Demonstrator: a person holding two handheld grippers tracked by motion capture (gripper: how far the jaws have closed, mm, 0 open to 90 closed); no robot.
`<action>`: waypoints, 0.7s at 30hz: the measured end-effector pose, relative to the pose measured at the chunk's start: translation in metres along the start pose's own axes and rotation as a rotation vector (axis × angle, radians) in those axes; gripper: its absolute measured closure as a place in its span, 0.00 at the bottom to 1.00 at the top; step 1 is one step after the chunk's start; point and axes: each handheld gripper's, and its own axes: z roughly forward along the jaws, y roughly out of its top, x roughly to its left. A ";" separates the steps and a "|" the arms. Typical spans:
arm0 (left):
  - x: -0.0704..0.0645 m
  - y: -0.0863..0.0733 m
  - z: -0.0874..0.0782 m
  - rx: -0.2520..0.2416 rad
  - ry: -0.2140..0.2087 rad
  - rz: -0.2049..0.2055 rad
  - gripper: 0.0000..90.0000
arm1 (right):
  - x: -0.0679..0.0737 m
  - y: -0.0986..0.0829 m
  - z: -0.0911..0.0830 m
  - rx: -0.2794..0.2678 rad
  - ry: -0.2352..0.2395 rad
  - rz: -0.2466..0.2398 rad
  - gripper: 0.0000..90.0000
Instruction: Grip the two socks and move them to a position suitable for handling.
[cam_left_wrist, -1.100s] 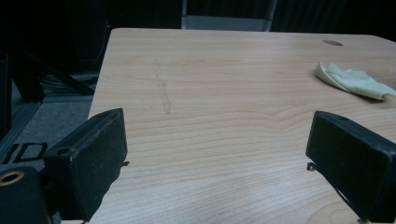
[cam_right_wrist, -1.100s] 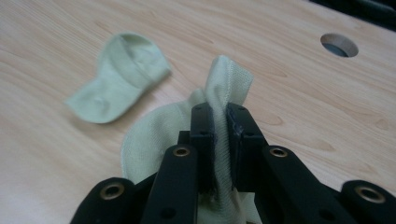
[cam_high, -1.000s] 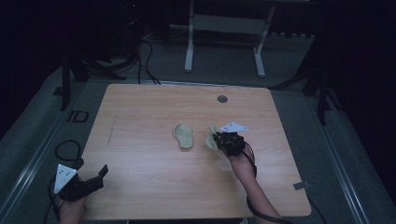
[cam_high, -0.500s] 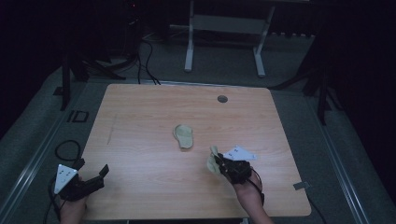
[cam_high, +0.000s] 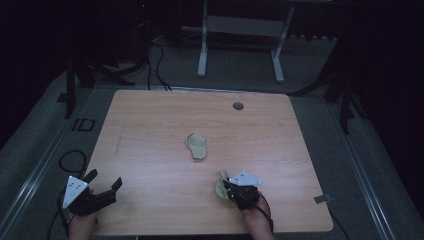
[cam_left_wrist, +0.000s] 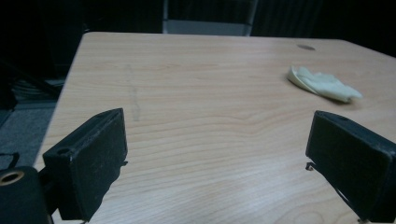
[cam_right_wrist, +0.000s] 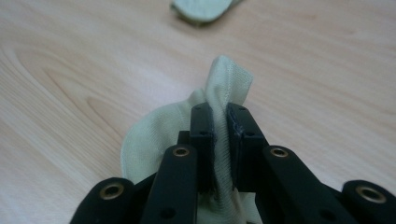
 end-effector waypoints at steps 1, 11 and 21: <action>0.000 0.000 0.000 0.000 0.000 0.000 0.06 | 0.000 0.000 0.000 0.000 0.000 0.000 0.91; -0.016 0.001 0.004 -0.019 -0.065 0.009 0.07 | 0.008 -0.013 0.020 0.030 -0.013 -0.017 0.82; -0.079 0.020 0.013 0.092 -0.307 0.048 0.15 | -0.009 0.022 -0.024 -0.073 0.084 0.002 0.59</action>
